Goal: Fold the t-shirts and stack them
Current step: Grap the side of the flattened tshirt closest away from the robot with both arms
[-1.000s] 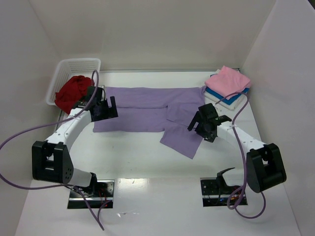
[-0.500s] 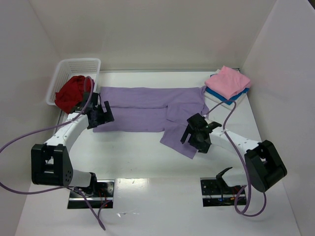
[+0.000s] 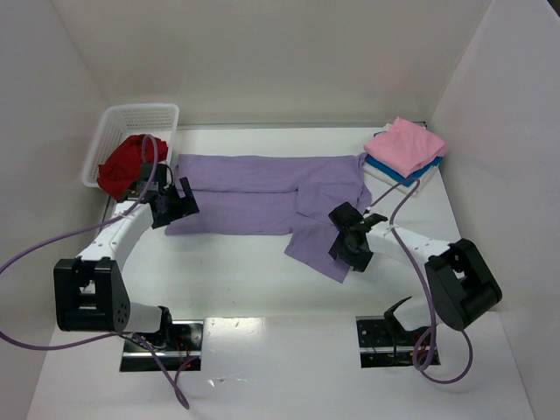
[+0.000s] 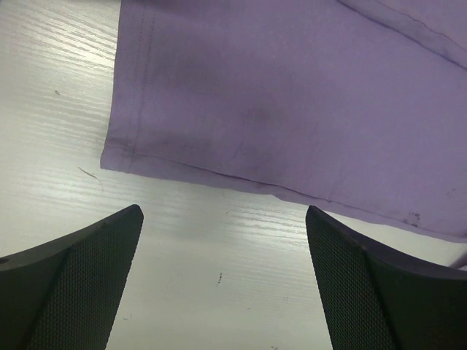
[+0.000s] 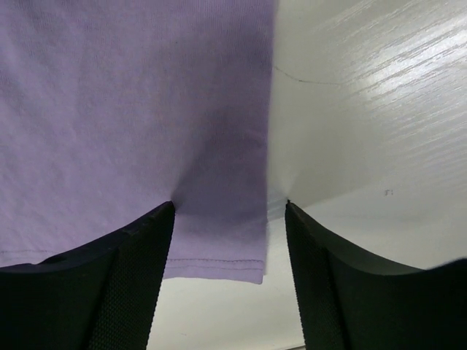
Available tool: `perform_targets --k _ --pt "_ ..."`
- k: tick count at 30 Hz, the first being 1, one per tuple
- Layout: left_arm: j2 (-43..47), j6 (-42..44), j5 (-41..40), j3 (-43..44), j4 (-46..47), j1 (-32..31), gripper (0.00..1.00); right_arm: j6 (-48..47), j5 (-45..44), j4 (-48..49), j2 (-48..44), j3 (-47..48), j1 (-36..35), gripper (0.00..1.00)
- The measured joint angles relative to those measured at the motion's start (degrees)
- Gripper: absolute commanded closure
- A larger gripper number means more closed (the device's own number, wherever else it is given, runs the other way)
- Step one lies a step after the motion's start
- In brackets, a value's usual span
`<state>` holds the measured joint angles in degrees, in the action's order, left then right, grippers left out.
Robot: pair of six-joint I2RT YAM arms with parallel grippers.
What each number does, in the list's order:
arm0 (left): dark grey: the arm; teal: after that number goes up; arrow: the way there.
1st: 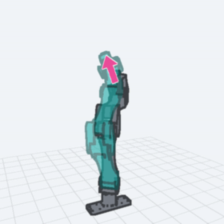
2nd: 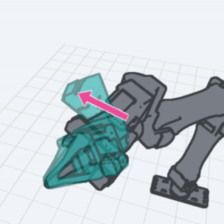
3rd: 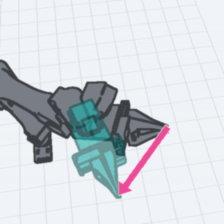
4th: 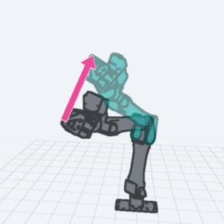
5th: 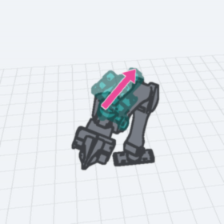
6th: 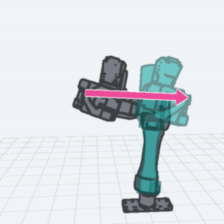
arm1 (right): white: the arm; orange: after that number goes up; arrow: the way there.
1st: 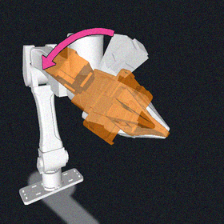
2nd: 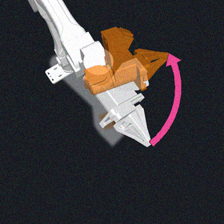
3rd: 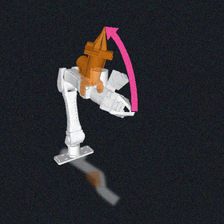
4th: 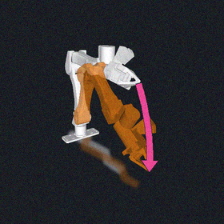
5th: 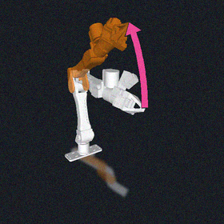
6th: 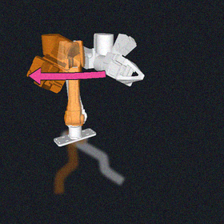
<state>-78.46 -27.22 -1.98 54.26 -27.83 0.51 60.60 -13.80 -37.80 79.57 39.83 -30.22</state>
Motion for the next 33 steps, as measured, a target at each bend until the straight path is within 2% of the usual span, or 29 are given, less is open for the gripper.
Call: perform_targets --k 2,3,10,14,21,27,33 --pt "0.2 0.0 0.6 0.0 0.0 0.5 0.00 -0.1 -0.4 -0.1 0.7 0.4 0.0 0.40" --pt "0.3 0.1 0.8 0.0 0.0 0.8 0.00 0.0 -0.6 -0.4 1.1 0.7 0.0 0.48" --pt "1.2 1.5 1.5 0.0 -0.1 2.5 0.00 0.0 -1.2 -0.8 4.0 3.0 0.0 0.84" --pt "1.2 2.2 1.6 0.0 -1.1 3.5 0.00 0.7 -1.1 -0.7 4.1 3.0 0.0 0.95" --pt "-1.2 3.5 2.3 0.0 -1.8 7.2 0.00 1.6 -1.3 -0.9 3.7 3.0 0.0 0.96" --pt "-4.9 4.7 0.8 0.0 -2.3 7.8 0.01 2.5 -2.0 -0.9 3.2 3.0 0.0 0.96" --pt "-8.1 4.8 -0.3 0.0 -2.5 7.8 0.07 2.8 -2.1 -0.9 2.3 2.8 0.0 0.96"
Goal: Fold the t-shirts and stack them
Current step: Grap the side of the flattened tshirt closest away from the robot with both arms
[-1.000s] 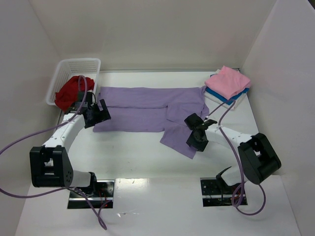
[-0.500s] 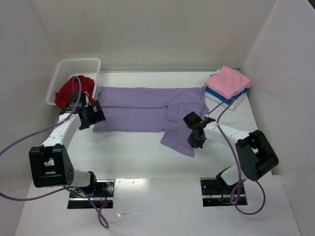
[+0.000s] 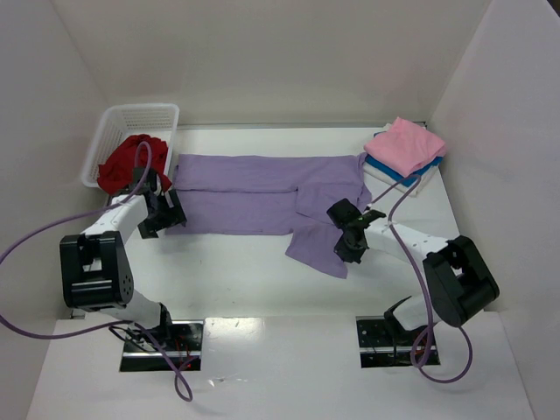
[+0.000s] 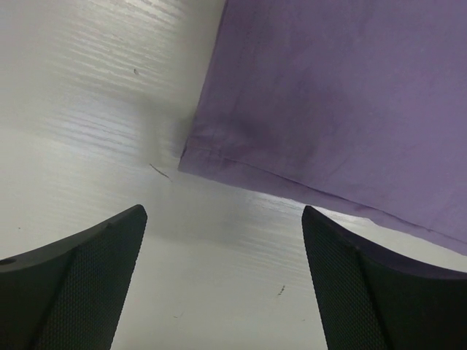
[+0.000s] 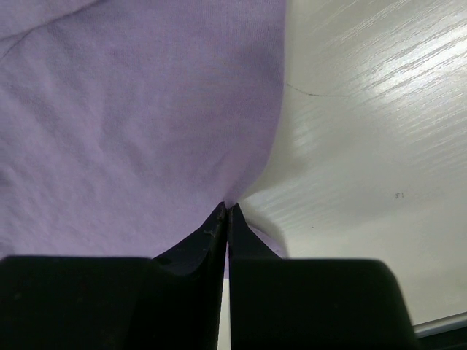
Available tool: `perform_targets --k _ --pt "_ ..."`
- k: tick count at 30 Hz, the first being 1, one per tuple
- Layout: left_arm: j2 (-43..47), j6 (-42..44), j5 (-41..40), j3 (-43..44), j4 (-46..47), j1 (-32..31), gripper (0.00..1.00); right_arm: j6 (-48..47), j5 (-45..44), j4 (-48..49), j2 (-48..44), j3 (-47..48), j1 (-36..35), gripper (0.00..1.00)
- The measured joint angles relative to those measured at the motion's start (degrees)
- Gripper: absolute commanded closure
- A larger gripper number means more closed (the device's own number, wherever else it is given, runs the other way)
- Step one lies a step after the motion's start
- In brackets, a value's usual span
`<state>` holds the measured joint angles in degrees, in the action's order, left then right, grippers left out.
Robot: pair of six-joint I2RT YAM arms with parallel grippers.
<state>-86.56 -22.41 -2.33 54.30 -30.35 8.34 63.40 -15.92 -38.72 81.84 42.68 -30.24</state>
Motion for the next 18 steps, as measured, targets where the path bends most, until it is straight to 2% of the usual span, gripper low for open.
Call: perform_targets --k 8,18 --pt "-3.0 0.0 -2.6 0.3 -0.1 0.3 0.23 0.0 0.0 0.2 -1.7 -0.6 0.1 0.96" --pt "-5.9 -0.2 -4.2 1.8 0.6 0.9 0.34 0.0 0.0 0.2 -4.1 -1.0 0.1 0.96"
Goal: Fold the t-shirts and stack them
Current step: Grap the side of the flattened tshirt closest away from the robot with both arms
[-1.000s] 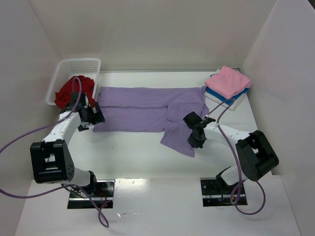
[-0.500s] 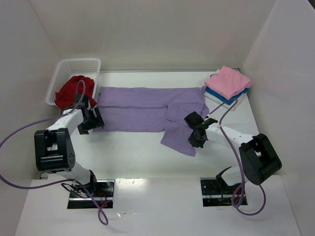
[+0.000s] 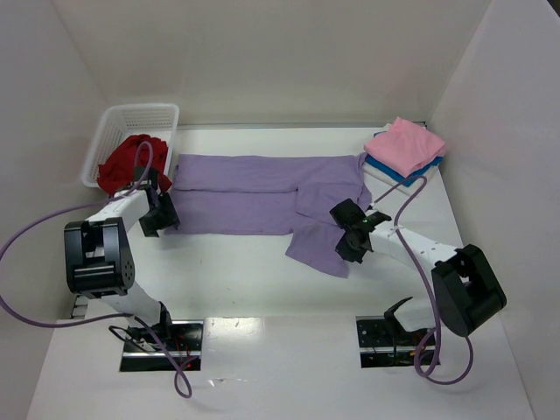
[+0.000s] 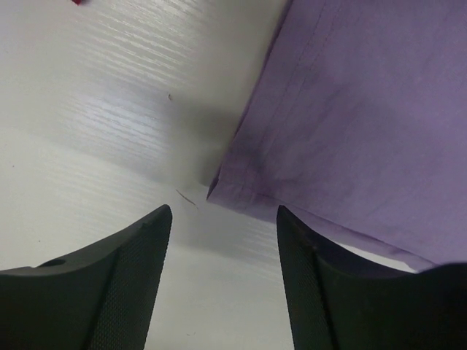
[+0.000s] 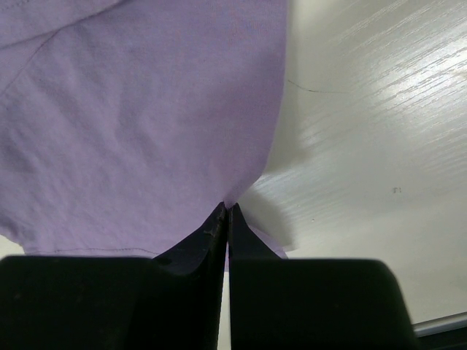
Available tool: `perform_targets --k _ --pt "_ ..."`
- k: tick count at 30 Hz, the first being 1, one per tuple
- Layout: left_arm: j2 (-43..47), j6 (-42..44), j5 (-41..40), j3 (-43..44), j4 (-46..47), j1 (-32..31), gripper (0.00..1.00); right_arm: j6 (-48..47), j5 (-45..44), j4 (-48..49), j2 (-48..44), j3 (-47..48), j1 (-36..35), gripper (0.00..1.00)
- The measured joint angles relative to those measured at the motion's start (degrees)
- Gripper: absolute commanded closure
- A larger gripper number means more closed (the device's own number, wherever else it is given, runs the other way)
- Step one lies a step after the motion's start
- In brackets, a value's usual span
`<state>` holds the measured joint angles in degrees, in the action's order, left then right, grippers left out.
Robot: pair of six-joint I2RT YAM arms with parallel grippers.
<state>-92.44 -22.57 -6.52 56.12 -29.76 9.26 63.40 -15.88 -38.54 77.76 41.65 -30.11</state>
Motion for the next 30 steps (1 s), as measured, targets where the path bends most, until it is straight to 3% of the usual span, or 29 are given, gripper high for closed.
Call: perform_targets --k 10,14,15,16,25,27,28,30 --pt "-2.2 -0.1 -0.1 0.5 0.3 0.0 0.57 0.0 0.0 0.0 -0.1 0.0 0.0 0.96" --pt "-2.4 -0.1 0.1 0.5 0.4 0.0 0.81 0.0 0.0 0.0 -0.3 -0.1 0.0 0.96" --pt "-2.4 -0.1 0.2 0.5 0.4 0.0 0.95 0.0 0.0 0.0 -0.4 -0.1 0.0 0.98" --pt "-2.4 0.0 0.2 0.5 0.4 0.0 1.00 0.0 0.0 0.0 -0.6 -0.1 0.0 0.98" --pt "-2.0 0.0 1.0 0.5 0.9 0.0 1.00 -0.2 0.0 -0.3 -3.3 0.9 0.0 1.00" --pt "-1.7 0.3 1.0 0.5 0.9 0.0 0.66 -0.3 0.0 -0.2 -3.9 1.4 0.0 1.00" --pt "-1.5 0.4 0.9 0.5 0.9 0.0 0.28 -0.3 0.0 -0.2 -4.2 1.5 0.0 1.00" --pt "-1.2 0.3 0.5 0.5 1.0 -0.3 0.23 -0.3 0.0 -0.2 -4.3 1.6 0.0 1.00"
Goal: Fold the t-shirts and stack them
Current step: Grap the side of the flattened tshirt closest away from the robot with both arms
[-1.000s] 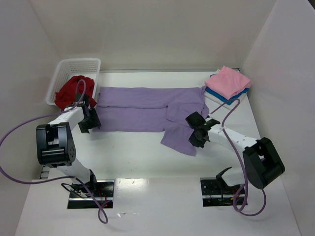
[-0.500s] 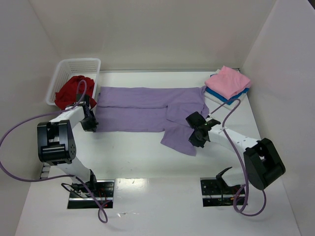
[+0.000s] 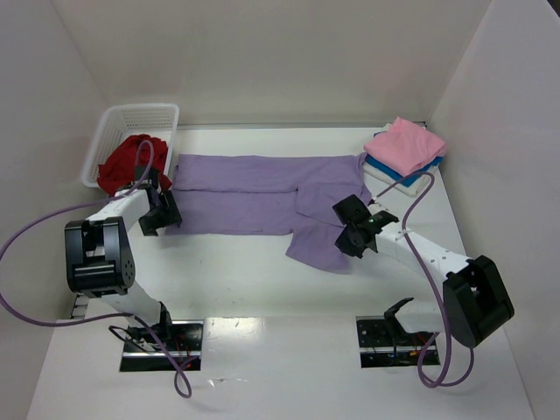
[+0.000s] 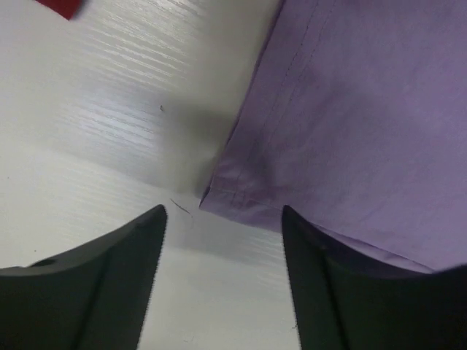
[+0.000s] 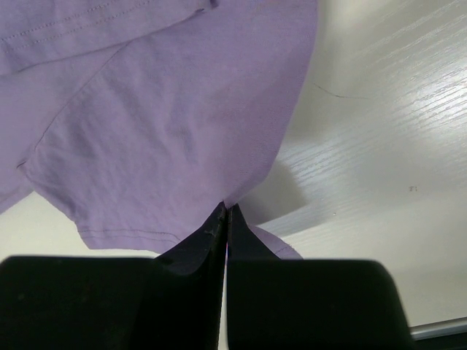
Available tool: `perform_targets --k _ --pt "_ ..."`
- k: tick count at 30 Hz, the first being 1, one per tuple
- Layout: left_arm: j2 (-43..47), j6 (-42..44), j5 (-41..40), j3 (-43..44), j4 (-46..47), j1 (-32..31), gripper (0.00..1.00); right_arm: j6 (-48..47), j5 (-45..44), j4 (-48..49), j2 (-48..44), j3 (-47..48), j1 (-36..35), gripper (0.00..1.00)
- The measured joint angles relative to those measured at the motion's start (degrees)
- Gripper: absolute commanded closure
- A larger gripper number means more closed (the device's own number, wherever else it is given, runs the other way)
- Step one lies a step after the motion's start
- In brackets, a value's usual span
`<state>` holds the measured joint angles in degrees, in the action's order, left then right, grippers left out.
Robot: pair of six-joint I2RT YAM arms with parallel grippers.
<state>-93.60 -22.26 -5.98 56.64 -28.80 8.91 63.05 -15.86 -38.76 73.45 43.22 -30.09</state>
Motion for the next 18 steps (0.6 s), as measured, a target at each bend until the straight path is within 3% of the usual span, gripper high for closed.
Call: perform_targets --k 5,9,15,18 --pt "0.8 0.0 -0.8 0.0 0.1 -0.2 0.21 -0.1 0.1 0.0 0.0 0.0 0.0 1.00" --pt "0.3 -0.1 -1.0 0.0 0.1 -0.4 0.32 -0.1 0.1 0.0 -0.1 0.0 0.0 1.00" --pt "-2.1 0.0 -1.3 0.2 0.1 -0.4 0.36 -0.1 0.1 0.1 -0.1 0.0 0.0 1.00" --pt "-3.1 -0.1 -1.3 0.4 0.0 -0.4 0.44 -0.3 0.1 0.1 -0.2 0.0 0.0 1.00"
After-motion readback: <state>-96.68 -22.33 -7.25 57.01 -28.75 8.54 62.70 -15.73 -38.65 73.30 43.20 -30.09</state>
